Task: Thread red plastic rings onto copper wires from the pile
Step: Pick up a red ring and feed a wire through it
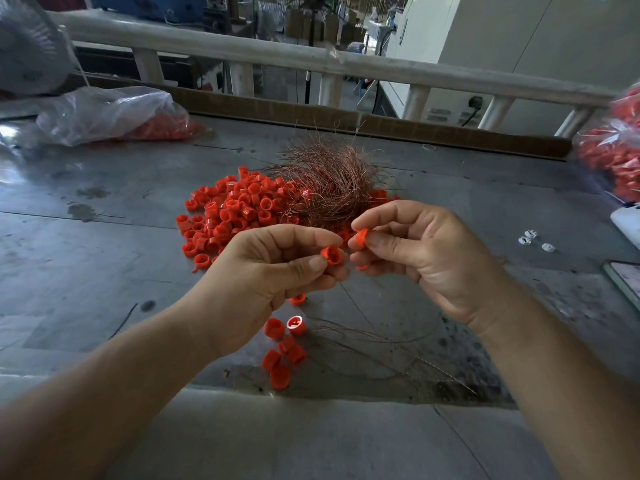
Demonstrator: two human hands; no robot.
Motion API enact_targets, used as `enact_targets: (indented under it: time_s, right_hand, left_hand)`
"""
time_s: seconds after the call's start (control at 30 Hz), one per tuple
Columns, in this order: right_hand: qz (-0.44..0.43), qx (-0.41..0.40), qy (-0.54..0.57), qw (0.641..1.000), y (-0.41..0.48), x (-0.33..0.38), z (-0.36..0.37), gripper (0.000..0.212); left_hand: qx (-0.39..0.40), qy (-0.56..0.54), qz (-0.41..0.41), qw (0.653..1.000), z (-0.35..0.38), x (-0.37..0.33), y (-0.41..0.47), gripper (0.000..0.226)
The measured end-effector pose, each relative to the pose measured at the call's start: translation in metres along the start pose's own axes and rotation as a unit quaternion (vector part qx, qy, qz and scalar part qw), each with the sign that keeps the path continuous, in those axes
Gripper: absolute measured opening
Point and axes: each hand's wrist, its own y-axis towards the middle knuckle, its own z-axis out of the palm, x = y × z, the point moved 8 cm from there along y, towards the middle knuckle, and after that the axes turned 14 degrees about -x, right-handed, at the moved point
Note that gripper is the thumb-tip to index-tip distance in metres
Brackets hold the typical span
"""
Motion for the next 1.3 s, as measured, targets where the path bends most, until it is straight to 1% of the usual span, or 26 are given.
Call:
enact_targets:
  time_s: [0.2,0.33,0.53,0.63,0.77,1.03,1.3]
  right_hand:
    - [-0.027,0.013,-0.036,0.999,-0.004,0.004,0.006,0.017]
    - [-0.084,-0.002,-0.108,0.991,-0.004,0.006,0.007,0.018]
    - [-0.163,-0.024,-0.162,0.973,-0.009,0.013,0.014,0.024]
    - [-0.161,-0.032,-0.163,0.973,-0.011,0.011,0.016,0.028]
    - [-0.172,-0.028,-0.185,0.967,-0.013,0.013,0.019,0.024]
    - [-0.190,-0.030,-0.210,0.959,-0.015,0.015,0.021,0.024]
    - [-0.202,-0.028,-0.215,0.955,-0.017,0.019,0.021,0.021]
  left_hand:
    - [-0.015,0.014,0.002,1.000,-0.002,-0.001,0.001,0.026]
    - [-0.026,0.024,0.007,0.999,-0.003,-0.002,0.000,0.026]
    - [-0.048,0.037,0.020,0.998,-0.006,-0.003,0.001,0.025]
    - [-0.050,0.043,0.021,0.998,-0.007,-0.002,0.002,0.022]
    - [-0.049,0.063,0.031,0.996,-0.007,-0.002,0.001,0.018]
    - [-0.046,0.090,0.042,0.994,-0.007,-0.002,0.001,0.018]
    - [-0.023,0.101,0.026,0.994,-0.005,0.000,0.000,0.019]
